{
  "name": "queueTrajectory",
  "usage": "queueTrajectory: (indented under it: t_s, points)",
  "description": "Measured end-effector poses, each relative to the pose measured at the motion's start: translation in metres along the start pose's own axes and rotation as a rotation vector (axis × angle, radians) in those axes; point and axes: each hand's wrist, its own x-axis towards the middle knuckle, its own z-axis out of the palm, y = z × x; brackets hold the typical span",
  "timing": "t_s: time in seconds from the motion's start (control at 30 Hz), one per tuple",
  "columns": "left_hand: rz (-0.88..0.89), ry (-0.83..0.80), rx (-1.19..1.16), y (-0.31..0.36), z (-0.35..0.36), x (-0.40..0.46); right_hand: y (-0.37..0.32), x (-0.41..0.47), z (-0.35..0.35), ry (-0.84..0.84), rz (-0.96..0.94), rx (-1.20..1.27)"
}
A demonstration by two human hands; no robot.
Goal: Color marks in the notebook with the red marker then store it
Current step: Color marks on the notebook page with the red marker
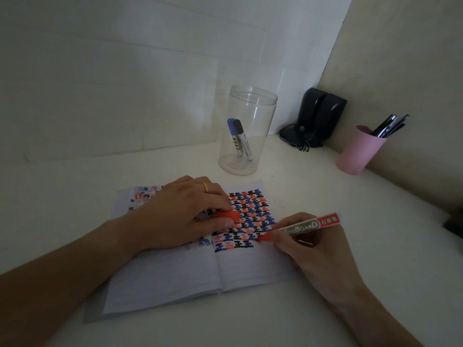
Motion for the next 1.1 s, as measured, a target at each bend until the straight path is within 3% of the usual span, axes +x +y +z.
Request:
queueTrajectory:
  t_s: [1.1]
  points:
    - [-0.002,-0.001,-0.007,0.0004,-0.0004,0.0002,-0.0036,-0.0033,-0.0015,-0.062,-0.044,0.008]
